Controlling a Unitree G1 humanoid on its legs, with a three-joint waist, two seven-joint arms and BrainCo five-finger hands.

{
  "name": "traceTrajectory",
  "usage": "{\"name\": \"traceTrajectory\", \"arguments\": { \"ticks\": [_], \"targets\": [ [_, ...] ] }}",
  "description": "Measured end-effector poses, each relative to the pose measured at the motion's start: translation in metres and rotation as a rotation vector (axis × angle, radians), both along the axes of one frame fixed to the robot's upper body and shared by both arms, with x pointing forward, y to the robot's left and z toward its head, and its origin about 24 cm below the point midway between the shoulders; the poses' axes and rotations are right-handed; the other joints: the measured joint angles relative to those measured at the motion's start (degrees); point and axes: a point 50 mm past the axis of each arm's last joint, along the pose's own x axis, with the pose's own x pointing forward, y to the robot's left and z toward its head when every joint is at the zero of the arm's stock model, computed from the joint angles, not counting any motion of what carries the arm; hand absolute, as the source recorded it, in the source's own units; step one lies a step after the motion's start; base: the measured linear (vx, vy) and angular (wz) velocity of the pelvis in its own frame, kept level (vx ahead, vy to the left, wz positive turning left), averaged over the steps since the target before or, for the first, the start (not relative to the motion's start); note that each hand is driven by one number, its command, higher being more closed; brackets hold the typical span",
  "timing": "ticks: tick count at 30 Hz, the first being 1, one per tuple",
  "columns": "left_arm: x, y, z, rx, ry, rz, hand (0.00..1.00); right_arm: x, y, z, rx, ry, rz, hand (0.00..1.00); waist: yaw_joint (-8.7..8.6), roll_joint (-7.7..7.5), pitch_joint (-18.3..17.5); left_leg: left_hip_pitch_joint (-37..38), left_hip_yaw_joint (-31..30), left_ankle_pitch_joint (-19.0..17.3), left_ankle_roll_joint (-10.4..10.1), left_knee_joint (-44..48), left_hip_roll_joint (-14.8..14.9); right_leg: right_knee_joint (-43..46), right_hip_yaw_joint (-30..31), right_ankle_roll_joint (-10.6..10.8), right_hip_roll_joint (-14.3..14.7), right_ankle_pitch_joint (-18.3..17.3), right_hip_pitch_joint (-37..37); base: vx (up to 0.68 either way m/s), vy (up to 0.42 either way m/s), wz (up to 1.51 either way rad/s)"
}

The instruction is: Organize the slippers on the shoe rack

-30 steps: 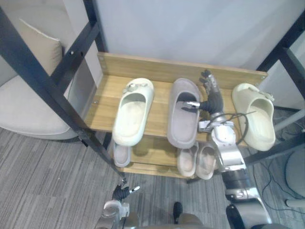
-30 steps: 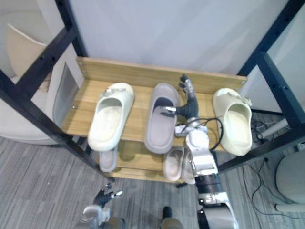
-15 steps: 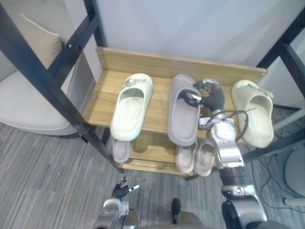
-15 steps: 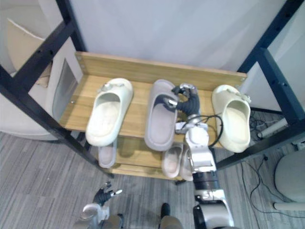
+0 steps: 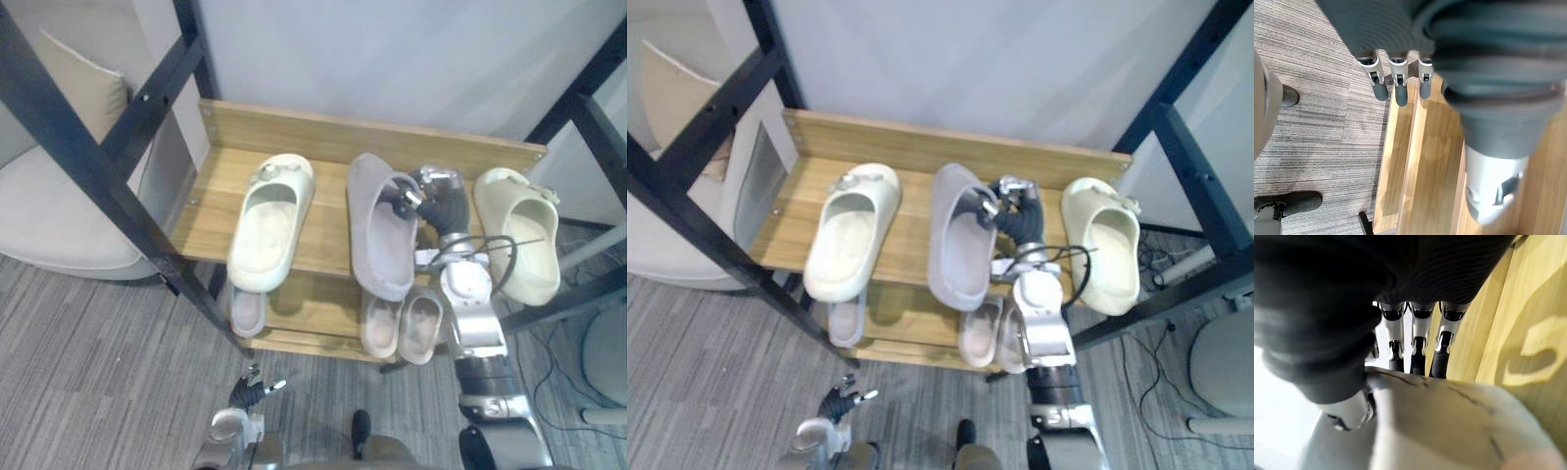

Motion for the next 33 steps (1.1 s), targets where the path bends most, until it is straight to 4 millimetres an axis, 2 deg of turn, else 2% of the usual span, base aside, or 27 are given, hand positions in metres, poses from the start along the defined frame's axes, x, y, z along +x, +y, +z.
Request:
{"name": "traceTrajectory", "arguments": {
  "ticks": [5,12,13,14,18,20,24,29,33],
  "targets": [
    [-0.001,0.001,-0.001,0.003,0.005,-0.001,0.00,-0.012,0.011,-0.004,0.035,-0.001,0.064,1.00,-0.15,-0.06,-0.4,0.1,-0.1,0.4,-0.1,0.1,-0.1,0.5,-0.1,0.0,-0.1,0.0,0.0,-0.02,-0.007,0.02],
    [-0.009,0.004,-0.004,0.011,0.034,0.004,0.00,-0.036,0.021,0.014,0.110,-0.144,0.134,1.00,-0.74,-0.26,-2.2,0.9,-1.0,1.0,-0.5,0.0,-0.1,0.8,-0.9,0.0,-0.2,0.0,1.2,-0.05,-0.017,0.07],
    [-0.010,0.004,-0.005,0.013,0.038,0.004,0.00,-0.040,0.025,0.017,0.125,-0.164,0.156,1.00,-0.86,-0.22,-2.3,1.4,-1.4,1.2,-0.6,-0.1,-0.1,0.8,-1.3,-0.1,-0.2,-0.1,1.8,-0.22,-0.080,0.28],
    [-0.014,0.006,-0.007,0.023,0.050,-0.001,0.00,-0.058,0.043,0.025,0.152,-0.236,0.290,1.00,-0.93,-0.31,-3.4,2.1,-2.5,3.0,-1.2,-2.3,-0.1,1.4,-2.0,-0.1,-0.4,-0.1,1.8,-0.28,-0.094,0.26],
    [-0.016,0.007,-0.008,0.029,0.060,-0.010,0.00,-0.062,0.050,0.020,0.150,-0.217,0.330,1.00,-1.18,-0.30,-3.6,2.1,-3.3,3.9,-1.7,-3.6,0.1,1.8,-2.4,-0.5,-0.4,-0.5,1.8,-0.13,-0.046,0.12],
    [-0.017,0.006,-0.008,0.033,0.060,-0.020,0.00,-0.069,0.065,0.010,0.174,-0.167,0.441,1.00,-1.34,-0.20,-3.6,2.0,-4.3,4.4,-2.0,-3.8,0.1,1.9,-3.4,-0.5,-0.5,-0.5,2.0,-0.05,-0.033,0.21],
    [-0.015,0.005,-0.007,0.039,0.052,-0.037,0.00,-0.086,0.100,-0.006,0.109,-0.080,0.688,1.00,-1.31,0.16,-3.4,1.9,-7.2,4.9,-2.5,-3.7,0.1,3.0,-6.0,-0.2,-0.6,-1.2,3.0,-0.02,-0.046,0.37],
    [-0.007,0.002,-0.006,0.042,0.041,-0.059,0.00,-0.086,0.102,-0.015,0.071,-0.038,0.723,1.00,-1.14,1.23,-1.6,-2.1,-10.8,4.0,-3.2,1.8,-1.3,9.1,-9.2,-0.4,-1.6,-4.0,0.8,-0.04,-0.013,0.39],
    [0.008,-0.002,0.000,0.048,0.000,-0.069,0.00,-0.086,0.109,-0.033,-0.004,0.048,0.785,1.00,-0.86,2.64,2.6,-5.1,-12.9,2.9,-3.4,5.6,-2.4,13.6,-10.5,-0.1,-2.4,-6.8,-1.7,-0.13,0.006,0.30]
  ]
}}
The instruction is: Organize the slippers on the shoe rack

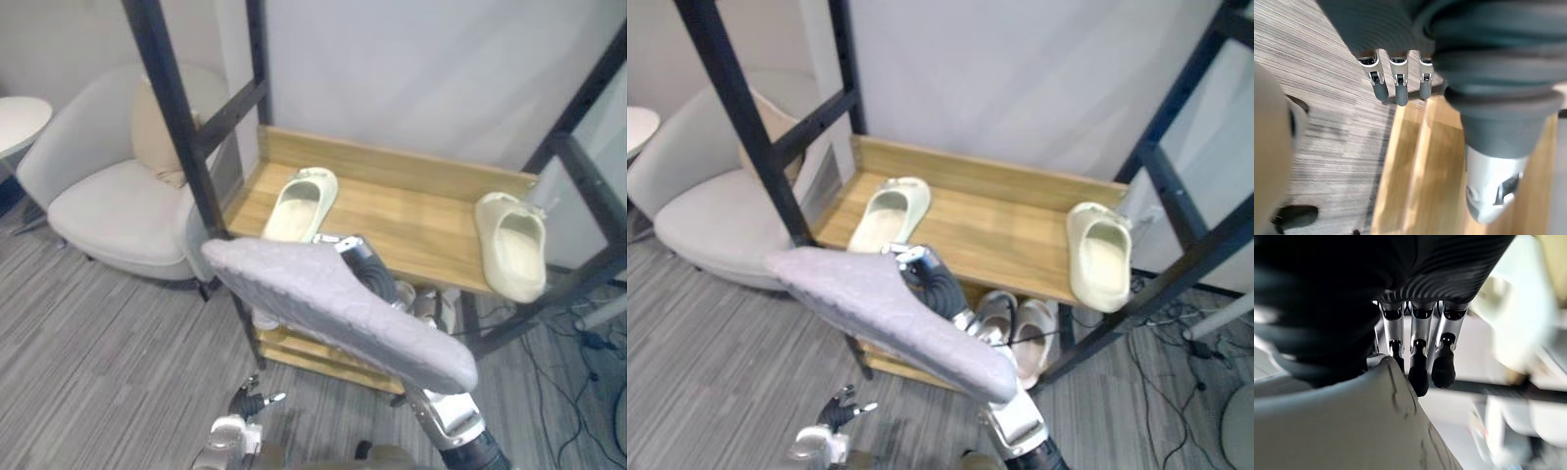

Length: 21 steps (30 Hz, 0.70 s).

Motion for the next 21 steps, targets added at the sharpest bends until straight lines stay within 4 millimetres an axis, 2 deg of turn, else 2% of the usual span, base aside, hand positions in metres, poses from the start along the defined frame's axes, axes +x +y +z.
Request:
{"name": "traceTrajectory", "arguments": {
  "ticks": [3,10,14,17,21],
  "targets": [
    [0.008,0.003,0.004,0.012,-0.025,0.003,0.00,-0.001,0.007,-0.007,-0.067,0.000,0.043,1.00,0.05,0.42,2.4,-3.6,-0.9,-0.3,-0.4,2.7,-0.7,4.8,-0.4,-0.1,-0.8,-1.6,-4.2,-0.12,-0.009,0.14],
    [0.031,0.013,0.017,0.028,-0.103,0.055,0.00,0.011,0.002,-0.020,-0.233,-0.015,0.007,1.00,0.07,0.06,8.5,-14.3,-2.3,-2.4,-2.4,12.3,-3.0,17.6,-0.8,-1.1,-3.0,-6.0,-16.3,-0.13,-0.020,0.14],
    [0.047,0.012,0.027,0.023,-0.176,0.112,0.00,0.027,-0.002,-0.023,-0.307,-0.051,-0.085,1.00,0.49,0.11,9.0,-25.0,-1.4,-6.6,-3.1,23.3,-4.9,28.5,1.3,-1.5,-4.0,-9.6,-27.8,-0.11,0.013,-0.08],
    [0.064,0.008,0.039,0.001,-0.247,0.134,0.00,0.038,-0.007,-0.020,-0.329,-0.082,-0.168,1.00,1.09,-0.05,10.6,-30.8,-0.5,-9.3,-3.5,30.0,-5.6,35.0,3.1,-1.7,-4.0,-11.7,-34.4,-0.07,0.024,-0.18],
    [0.077,0.010,0.054,-0.047,-0.339,0.263,0.00,0.048,-0.018,-0.004,-0.312,-0.151,-0.292,1.00,1.53,-0.39,12.2,-38.4,0.8,-12.4,-4.1,39.0,-5.8,43.2,4.5,-1.9,-3.9,-14.1,-42.5,-0.06,0.022,-0.16]
  ]
}}
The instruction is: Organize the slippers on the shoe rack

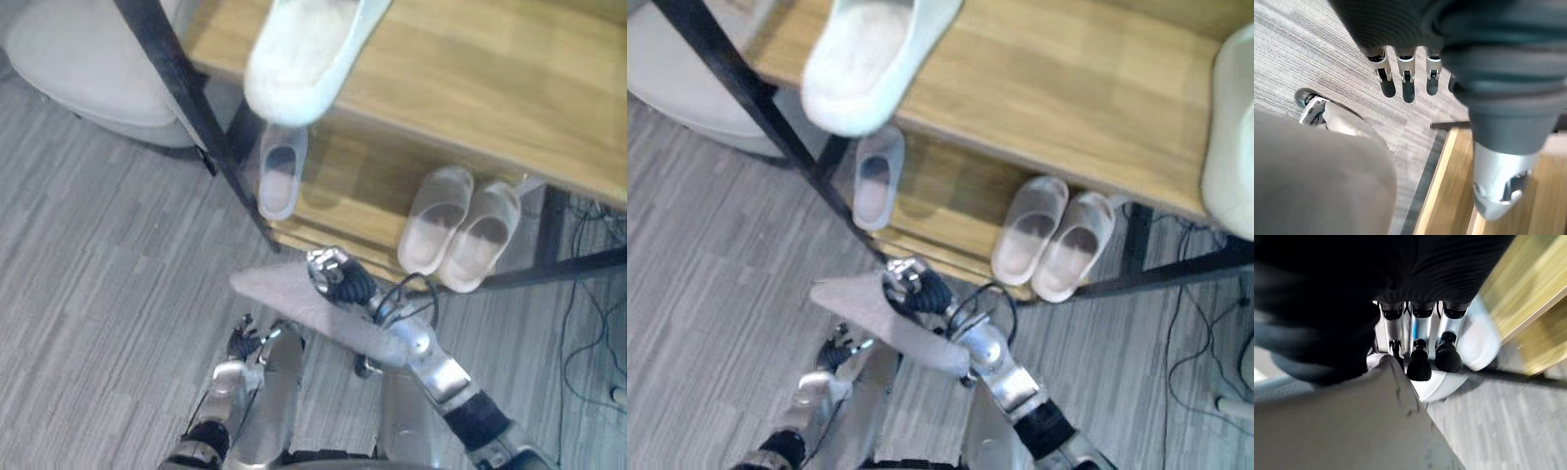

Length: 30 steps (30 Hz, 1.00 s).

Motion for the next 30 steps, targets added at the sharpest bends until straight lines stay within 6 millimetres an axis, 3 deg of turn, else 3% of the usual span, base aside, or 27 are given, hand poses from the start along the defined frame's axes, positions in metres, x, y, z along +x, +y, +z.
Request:
{"name": "traceTrajectory", "arguments": {
  "ticks": [4,9,15,16,17,20,30],
  "targets": [
    [0.013,0.003,0.017,-0.046,-0.094,0.073,0.00,0.010,-0.016,0.020,0.025,-0.114,-0.140,1.00,1.16,-0.56,2.1,-6.4,0.6,-2.9,-0.2,6.9,0.1,6.8,0.9,-0.5,0.1,-2.4,-6.9,-0.05,0.008,-0.09],
    [0.015,0.008,0.022,-0.048,-0.109,0.125,0.00,0.021,-0.038,0.043,0.076,-0.234,-0.336,1.00,2.46,-0.73,2.7,-11.1,0.9,-4.2,-1.1,11.8,0.8,11.8,0.9,-1.0,0.3,-4.2,-11.5,-0.02,-0.005,0.02],
    [0.016,0.012,0.025,-0.059,-0.130,0.150,0.00,0.025,-0.050,0.073,0.154,-0.356,-0.430,1.00,3.08,-0.78,2.7,-13.5,1.0,-4.6,-1.3,13.3,1.5,13.4,0.8,-1.2,0.9,-4.4,-14.1,-0.01,-0.001,-0.05],
    [0.017,0.014,0.027,-0.061,-0.137,0.159,0.00,0.029,-0.058,0.093,0.146,-0.460,-0.532,1.00,3.66,-0.79,2.7,-14.7,1.0,-4.8,-1.7,14.3,2.3,14.4,0.6,-1.5,1.4,-4.7,-15.3,-0.01,-0.010,-0.06],
    [0.017,0.013,0.027,-0.063,-0.138,0.160,0.00,0.031,-0.061,0.098,0.145,-0.485,-0.557,1.00,3.86,-0.79,2.7,-14.9,1.0,-4.8,-1.7,14.3,2.3,14.6,0.6,-1.5,1.4,-4.7,-15.6,-0.01,-0.012,-0.05],
    [0.017,0.014,0.027,-0.064,-0.137,0.163,0.00,0.034,-0.064,0.108,0.125,-0.538,-0.582,1.00,4.07,-0.79,2.7,-15.4,1.0,-4.8,-1.7,14.5,2.3,15.0,0.5,-1.8,1.3,-4.9,-16.1,0.00,0.000,0.00],
    [0.016,0.018,0.027,-0.093,-0.146,0.220,0.00,0.079,-0.059,0.148,-0.009,-0.620,-0.723,1.00,5.53,-0.79,2.7,-18.4,0.9,-4.7,-2.0,14.7,2.6,16.0,0.1,-2.0,1.1,-5.2,-19.1,0.01,-0.004,0.03]
  ]
}}
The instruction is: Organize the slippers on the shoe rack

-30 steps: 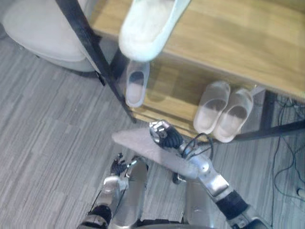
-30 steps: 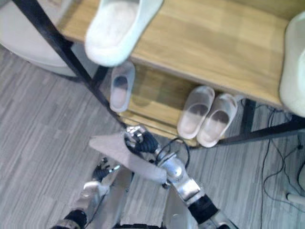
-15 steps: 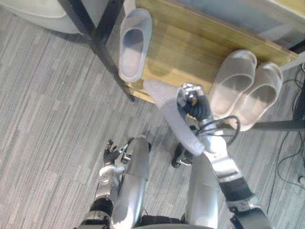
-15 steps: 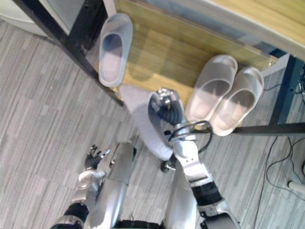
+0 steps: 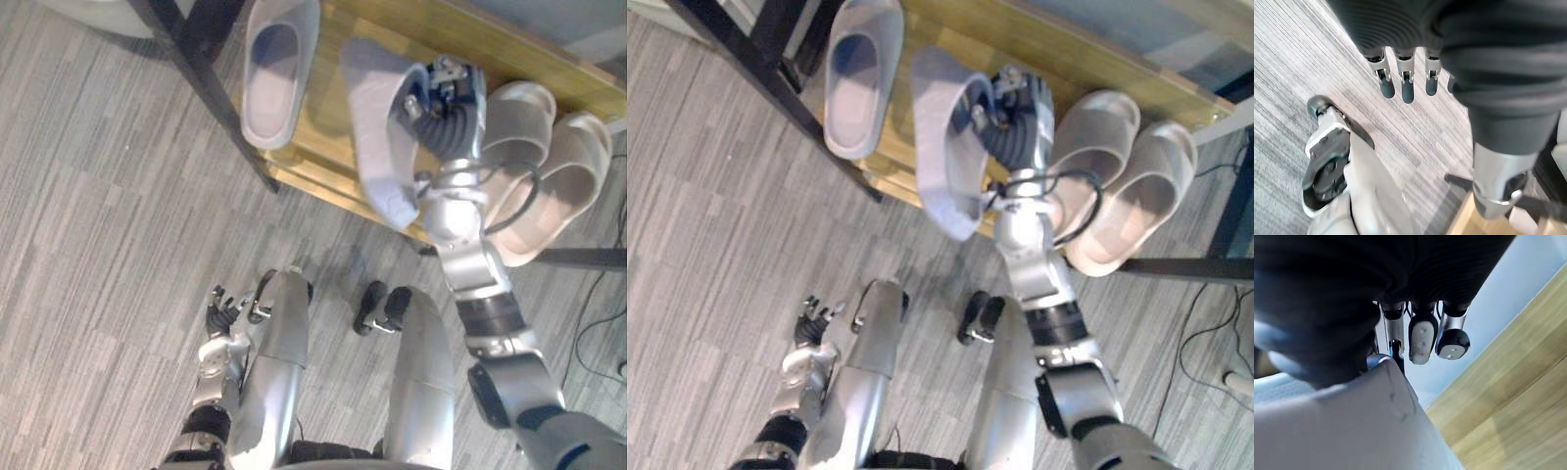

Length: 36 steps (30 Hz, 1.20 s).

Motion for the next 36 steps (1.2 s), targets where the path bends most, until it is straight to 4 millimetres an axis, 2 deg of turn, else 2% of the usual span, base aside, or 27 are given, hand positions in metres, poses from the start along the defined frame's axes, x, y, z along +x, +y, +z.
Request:
{"name": "traceTrajectory", "arguments": {
  "ticks": [7,13,14,18,22,29,36],
  "targets": [
    [0.000,0.001,0.000,-0.003,0.002,0.009,0.00,0.024,0.013,0.006,-0.139,0.055,-0.070,1.00,0.11,0.00,0.0,-0.4,0.2,0.0,0.0,0.6,0.3,0.8,-0.4,0.0,-0.3,-1.0,0.0,0.01,0.001,0.03],
    [-0.001,0.004,-0.003,-0.009,0.017,0.032,0.00,0.034,0.024,0.029,-0.206,0.010,-0.108,1.00,0.35,0.02,0.0,-2.1,0.1,0.0,0.0,1.3,0.3,2.0,-0.7,-0.3,-0.6,-1.3,-1.8,0.00,0.002,0.03],
    [-0.001,0.004,-0.003,-0.010,0.018,0.036,0.00,0.035,0.024,0.031,-0.222,0.007,-0.125,0.00,0.46,0.03,0.0,-2.1,0.1,0.0,0.0,1.2,0.3,2.1,-0.8,-0.3,-0.7,-1.3,-1.8,0.00,0.000,0.00],
    [-0.001,0.005,-0.005,-0.018,0.028,0.045,0.00,0.043,0.022,0.034,-0.230,0.032,-0.165,0.00,0.57,0.07,-0.1,-2.1,-0.1,0.1,-0.2,1.1,0.2,2.1,-1.0,-0.4,-0.7,-1.3,-1.8,0.00,0.000,0.00],
    [0.000,0.004,-0.005,-0.019,0.028,0.047,0.00,0.052,0.013,0.022,-0.230,0.110,-0.218,0.00,0.63,0.12,-0.2,-2.1,-0.1,0.2,-0.5,1.1,0.3,2.1,-1.0,-0.5,-0.8,-1.4,-1.7,0.00,0.005,0.01],
    [-0.001,0.005,-0.006,-0.017,0.032,0.056,0.00,0.053,0.012,0.023,-0.215,0.118,-0.219,0.00,0.59,0.13,-0.6,-1.9,0.0,0.3,-0.5,1.1,0.6,2.1,-0.9,-0.8,-0.7,-1.2,-1.5,0.00,0.000,0.00],
    [-0.005,0.003,-0.013,-0.020,0.067,0.069,0.00,0.052,0.015,0.018,-0.100,0.151,-0.139,0.00,0.49,0.10,-3.5,-1.2,0.1,0.3,-0.5,1.0,0.8,2.0,-0.9,-0.9,-0.5,-1.2,-0.9,0.00,0.000,0.00]
  ]
}}
